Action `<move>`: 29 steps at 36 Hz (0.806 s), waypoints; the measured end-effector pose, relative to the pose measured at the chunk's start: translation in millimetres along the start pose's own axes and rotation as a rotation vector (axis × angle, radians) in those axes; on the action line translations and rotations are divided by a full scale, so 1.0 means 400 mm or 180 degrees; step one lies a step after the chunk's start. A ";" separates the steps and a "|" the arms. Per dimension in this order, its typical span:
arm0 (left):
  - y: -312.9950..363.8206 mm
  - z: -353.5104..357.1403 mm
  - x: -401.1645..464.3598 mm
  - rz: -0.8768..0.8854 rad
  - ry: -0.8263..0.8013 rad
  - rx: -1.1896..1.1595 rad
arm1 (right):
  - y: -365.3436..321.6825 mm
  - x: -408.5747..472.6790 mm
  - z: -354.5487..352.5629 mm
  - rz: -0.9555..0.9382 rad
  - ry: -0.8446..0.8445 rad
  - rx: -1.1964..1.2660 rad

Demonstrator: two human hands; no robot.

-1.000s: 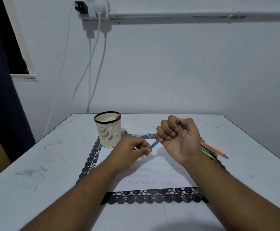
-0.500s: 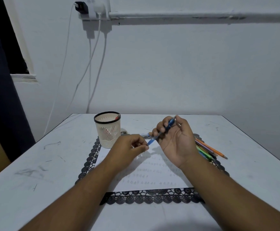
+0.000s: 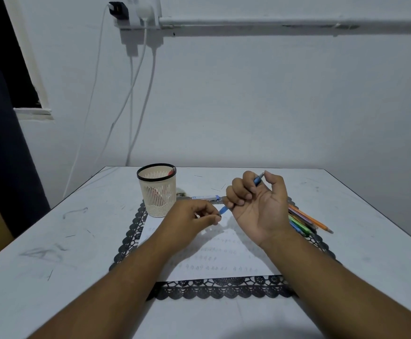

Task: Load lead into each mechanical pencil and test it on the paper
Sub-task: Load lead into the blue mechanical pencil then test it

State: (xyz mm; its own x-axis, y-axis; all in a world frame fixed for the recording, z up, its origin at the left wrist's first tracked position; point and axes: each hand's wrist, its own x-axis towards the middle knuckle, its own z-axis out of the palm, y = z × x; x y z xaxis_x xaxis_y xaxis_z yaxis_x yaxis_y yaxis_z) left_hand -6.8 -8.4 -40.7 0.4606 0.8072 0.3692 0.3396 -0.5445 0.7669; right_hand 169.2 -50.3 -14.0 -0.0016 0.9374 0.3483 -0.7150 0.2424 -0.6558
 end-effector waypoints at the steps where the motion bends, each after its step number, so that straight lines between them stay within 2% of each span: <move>1: 0.000 0.000 0.000 0.0000 -0.0004 0.0001 | 0.000 0.001 -0.001 -0.0005 -0.0009 -0.0001; 8: -0.001 -0.003 0.000 0.0007 -0.0007 -0.0035 | -0.003 0.007 -0.013 -0.0038 -0.0196 -0.0012; 29: -0.001 -0.002 -0.001 -0.0002 -0.0018 -0.0068 | -0.006 0.010 -0.020 0.0005 -0.0319 -0.0014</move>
State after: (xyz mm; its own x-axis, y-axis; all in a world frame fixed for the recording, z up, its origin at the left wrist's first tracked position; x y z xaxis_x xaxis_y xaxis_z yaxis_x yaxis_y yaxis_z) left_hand -7.7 -8.3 -40.8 0.4651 0.8062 0.3657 0.3223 -0.5390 0.7782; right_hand 176.4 -45.2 -16.4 -0.0727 0.9081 0.4123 -0.7118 0.2423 -0.6593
